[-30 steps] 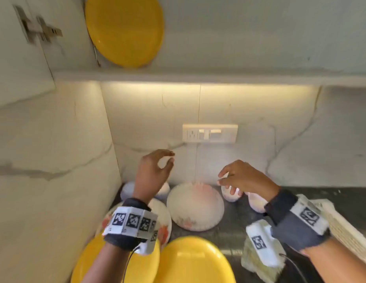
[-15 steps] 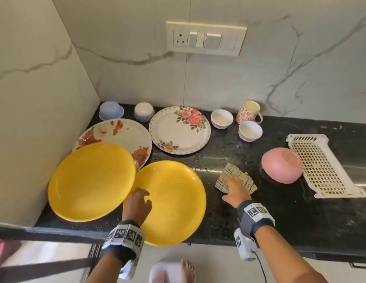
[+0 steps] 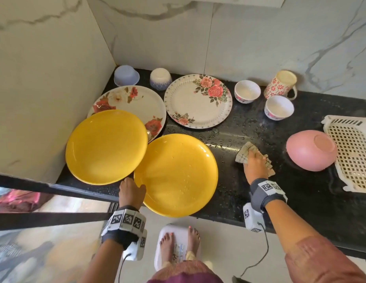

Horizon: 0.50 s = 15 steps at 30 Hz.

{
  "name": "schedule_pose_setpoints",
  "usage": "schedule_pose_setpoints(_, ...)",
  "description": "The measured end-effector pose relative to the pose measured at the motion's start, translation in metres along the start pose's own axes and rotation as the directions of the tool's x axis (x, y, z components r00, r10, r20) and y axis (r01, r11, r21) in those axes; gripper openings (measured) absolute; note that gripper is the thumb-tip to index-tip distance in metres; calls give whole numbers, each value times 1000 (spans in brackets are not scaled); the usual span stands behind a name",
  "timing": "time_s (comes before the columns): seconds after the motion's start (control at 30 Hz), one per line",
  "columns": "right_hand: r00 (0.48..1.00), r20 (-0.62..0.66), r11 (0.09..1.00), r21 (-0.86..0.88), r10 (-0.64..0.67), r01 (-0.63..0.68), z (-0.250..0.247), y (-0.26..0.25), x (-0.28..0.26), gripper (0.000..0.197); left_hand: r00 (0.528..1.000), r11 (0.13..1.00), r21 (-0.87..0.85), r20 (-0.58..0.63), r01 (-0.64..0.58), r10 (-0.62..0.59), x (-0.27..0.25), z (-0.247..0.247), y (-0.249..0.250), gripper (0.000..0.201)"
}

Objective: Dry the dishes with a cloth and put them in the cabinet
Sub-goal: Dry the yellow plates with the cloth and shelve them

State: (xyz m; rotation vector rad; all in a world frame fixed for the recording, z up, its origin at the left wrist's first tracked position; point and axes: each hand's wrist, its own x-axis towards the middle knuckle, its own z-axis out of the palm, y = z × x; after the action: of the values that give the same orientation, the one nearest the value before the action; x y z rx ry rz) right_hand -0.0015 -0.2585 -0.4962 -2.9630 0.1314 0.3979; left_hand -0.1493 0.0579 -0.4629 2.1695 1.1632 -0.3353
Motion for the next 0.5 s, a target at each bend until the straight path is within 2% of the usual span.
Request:
schedule_pose_setpoints(0.07,996,-72,971,237,61,-42,-12,-1,2,40,999,998,-49,12,38,-38,4,1,-2,13)
schedule_pose_setpoints(0.1,991,-94,936,348,98,-60,-18,-1,3,36,999,997,-60,31,44,-42,7,3,-4,14)
schedule_pose_setpoints(0.17,982,-100,827,557,160,-78,-29,0,3,30,995,995,-78,84,65,-58,10,5,-5,13)
schedule_pose_setpoints(0.23,973,-55,679,725,224,-115,-35,1,3,24,988,992,-96,137,85,-71,14,11,-10,19)
schedule_pose_setpoints(0.3,955,63,447,873,290,-193,-40,0,3,17,983,989,-118,167,94,-73,17,18,-16,28)
schedule_pose_setpoints(0.37,925,211,139,954,317,-265,-46,-1,1,19,982,983,-154,174,105,-78,24,25,-25,22)
schedule_pose_setpoints(0.4,917,265,-16,962,297,-273,-50,-1,-1,22,979,978,-172,187,117,-85,23,24,-26,15)
schedule_pose_setpoints(0.47,927,326,-256,927,186,-275,-58,0,-4,27,971,966,-221,225,137,-86,33,28,-36,8)
schedule_pose_setpoints(0.5,935,331,-322,905,125,-277,-62,1,-7,29,967,961,-243,244,135,-74,38,29,-41,10)
